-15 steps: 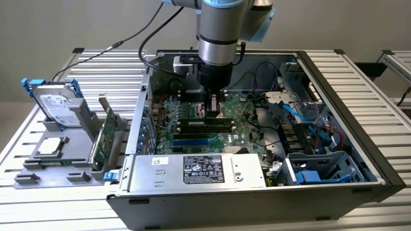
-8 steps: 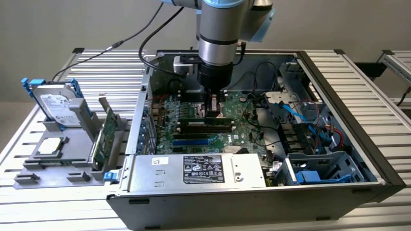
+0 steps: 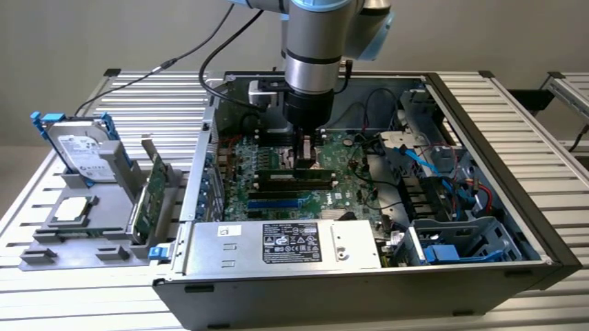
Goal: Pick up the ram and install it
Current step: 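Insert the ram into the slot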
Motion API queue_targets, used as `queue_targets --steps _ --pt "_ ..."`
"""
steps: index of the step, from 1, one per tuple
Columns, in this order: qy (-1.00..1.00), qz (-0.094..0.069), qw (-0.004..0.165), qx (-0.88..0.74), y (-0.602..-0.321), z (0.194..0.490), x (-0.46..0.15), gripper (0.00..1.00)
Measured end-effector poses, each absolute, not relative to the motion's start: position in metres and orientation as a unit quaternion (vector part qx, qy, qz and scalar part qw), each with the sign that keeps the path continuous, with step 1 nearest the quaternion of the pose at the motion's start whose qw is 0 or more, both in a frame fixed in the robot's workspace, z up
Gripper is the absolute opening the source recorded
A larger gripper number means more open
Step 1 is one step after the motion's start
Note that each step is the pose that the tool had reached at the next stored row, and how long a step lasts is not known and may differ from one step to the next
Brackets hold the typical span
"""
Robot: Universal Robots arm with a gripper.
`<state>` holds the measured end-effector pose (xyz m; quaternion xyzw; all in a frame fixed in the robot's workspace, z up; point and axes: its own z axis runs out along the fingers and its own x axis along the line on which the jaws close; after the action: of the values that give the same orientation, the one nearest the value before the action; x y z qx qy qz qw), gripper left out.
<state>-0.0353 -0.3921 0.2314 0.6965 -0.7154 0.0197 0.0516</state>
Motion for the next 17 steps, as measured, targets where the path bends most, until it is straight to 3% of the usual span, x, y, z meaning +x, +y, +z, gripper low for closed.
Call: queue_targets --steps 17 --pt "-0.715 0.021 0.052 0.696 -0.3937 0.2314 -0.0353 0.13"
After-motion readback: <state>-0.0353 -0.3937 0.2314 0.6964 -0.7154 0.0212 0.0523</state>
